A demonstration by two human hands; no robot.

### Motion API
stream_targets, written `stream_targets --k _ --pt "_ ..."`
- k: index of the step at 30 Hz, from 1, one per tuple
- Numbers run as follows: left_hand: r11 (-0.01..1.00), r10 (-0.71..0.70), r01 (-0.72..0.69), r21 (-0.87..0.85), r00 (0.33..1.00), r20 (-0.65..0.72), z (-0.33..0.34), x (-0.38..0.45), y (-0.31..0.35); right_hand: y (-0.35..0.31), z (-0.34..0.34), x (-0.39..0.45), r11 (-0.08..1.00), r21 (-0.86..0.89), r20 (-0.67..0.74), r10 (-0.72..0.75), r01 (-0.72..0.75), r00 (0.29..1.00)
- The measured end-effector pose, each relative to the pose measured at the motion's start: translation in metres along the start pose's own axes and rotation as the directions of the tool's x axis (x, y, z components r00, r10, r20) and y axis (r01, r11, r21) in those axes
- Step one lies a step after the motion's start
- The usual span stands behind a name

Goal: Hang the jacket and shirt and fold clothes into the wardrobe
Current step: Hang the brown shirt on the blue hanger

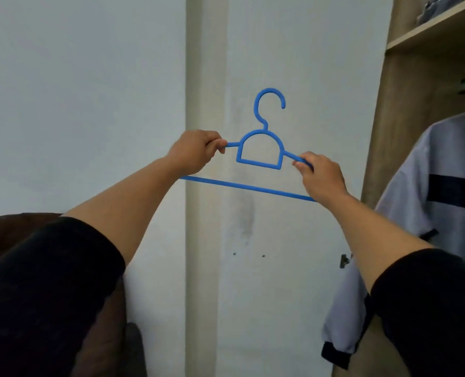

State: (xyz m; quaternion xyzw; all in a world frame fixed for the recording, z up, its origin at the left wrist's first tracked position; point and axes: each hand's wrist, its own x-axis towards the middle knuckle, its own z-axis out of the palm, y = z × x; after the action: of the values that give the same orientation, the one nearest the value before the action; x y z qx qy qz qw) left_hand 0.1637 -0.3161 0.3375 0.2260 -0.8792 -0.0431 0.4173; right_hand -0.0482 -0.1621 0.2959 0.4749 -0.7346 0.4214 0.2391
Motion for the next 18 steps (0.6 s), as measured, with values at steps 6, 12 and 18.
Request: stream_targets --k 6,12,18 --pt "0.977 -0.159 0.159 0.143 0.987 -0.008 -0.100 -0.101 -0.078 -0.123 0.063 -0.049 0.956 0.292 0.206 -0.102 0.039 0.973" --pt "0.921 -0.325 0.311 0.235 0.946 0.020 -0.177 -0.199 -0.134 -0.240 0.119 -0.110 0.874 0.486 0.374 -0.202 -0.006 0.905" --pt "0.870 -0.453 0.443 0.215 0.892 -0.005 -0.209 -0.270 -0.181 -0.302 0.165 -0.159 0.869 0.494 0.458 -0.247 -0.014 0.854"
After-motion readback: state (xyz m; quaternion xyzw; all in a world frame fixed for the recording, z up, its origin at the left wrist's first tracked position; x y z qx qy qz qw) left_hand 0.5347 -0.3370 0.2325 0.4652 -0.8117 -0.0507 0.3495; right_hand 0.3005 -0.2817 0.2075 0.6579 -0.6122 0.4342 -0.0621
